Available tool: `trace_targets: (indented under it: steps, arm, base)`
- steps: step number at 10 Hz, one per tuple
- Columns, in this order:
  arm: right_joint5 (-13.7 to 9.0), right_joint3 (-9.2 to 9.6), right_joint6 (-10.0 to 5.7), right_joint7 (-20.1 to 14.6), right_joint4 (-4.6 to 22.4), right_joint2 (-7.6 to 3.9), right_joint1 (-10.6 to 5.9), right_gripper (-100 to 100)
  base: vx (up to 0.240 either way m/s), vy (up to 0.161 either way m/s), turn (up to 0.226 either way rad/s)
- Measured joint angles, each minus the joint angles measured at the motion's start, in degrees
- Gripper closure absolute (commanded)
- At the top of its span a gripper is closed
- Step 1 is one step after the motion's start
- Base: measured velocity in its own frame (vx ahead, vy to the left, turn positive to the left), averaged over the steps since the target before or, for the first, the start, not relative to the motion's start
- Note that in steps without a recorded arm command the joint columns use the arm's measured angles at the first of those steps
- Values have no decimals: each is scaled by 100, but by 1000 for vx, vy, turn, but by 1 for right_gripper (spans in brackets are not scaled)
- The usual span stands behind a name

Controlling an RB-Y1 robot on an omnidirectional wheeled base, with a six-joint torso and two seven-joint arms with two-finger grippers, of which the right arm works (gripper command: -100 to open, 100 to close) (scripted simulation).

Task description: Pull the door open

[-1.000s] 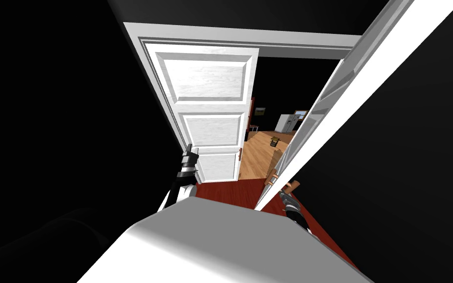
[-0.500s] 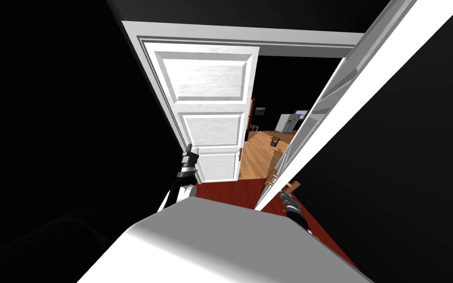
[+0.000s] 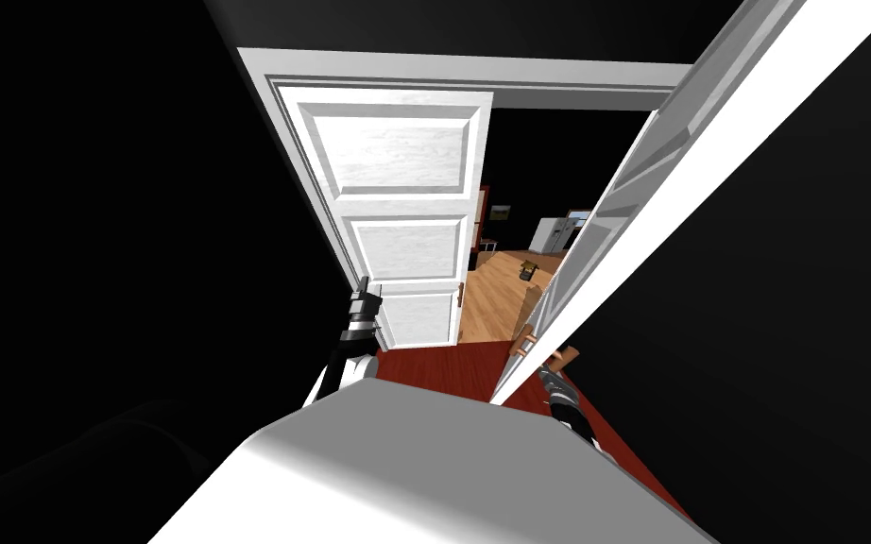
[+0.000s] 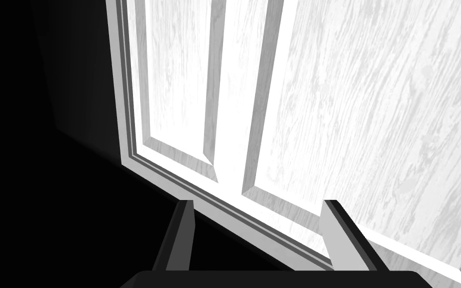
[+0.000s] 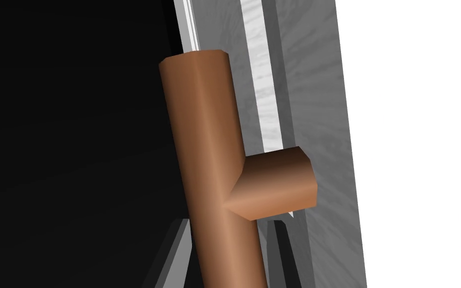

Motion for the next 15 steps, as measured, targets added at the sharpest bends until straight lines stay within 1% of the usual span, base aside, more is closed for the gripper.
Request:
trace_targets:
  steps: [2, 3, 4, 5, 6, 7, 8, 9, 10, 11, 12, 13, 14, 15]
  arm:
    - [-92, 16, 175, -23, -83, 14, 26, 100]
    - [-131, -27, 177, -13, 77, -11, -72, 100]
    - [-167, -26, 272, -19, -34, 23, -28, 100]
    - [-198, -40, 259, -32, 88, -13, -82, 100]
    - [-244, -67, 270, -22, 133, 0, -107, 100]
    - [-261, -49, 375, -33, -38, 44, -25, 100]
    - [-270, -53, 410, -37, -5, 30, -57, 100]
    - [-279, -53, 402, -53, 29, 8, -65, 100]
    - [-324, -77, 407, -42, 107, 5, -111, 100]
    - [-349, -87, 459, -31, 80, 22, -112, 100]
    - [-405, -103, 474, -36, 178, -7, -162, 100]
    - [-438, -138, 484, -19, 222, 6, -196, 100]
    - [-447, -125, 552, -32, 130, 20, -152, 100]
    - [-492, -122, 653, -52, 63, 29, -131, 100]
  base:
    - [-32, -41, -4]
    - [-19, -27, -2]
    - [-13, -20, -6]
    - [-11, -31, -1]
    - [-11, -26, 8]
    - [-15, -14, -11]
    - [0, 0, 0]
    - [-15, -24, -3]
    - [-20, -29, 3]
    - [-32, -29, 4]
    - [-27, -37, -5]
    - [-5, -21, -3]
    - [-23, -29, -7]
    - [-16, -35, -3]
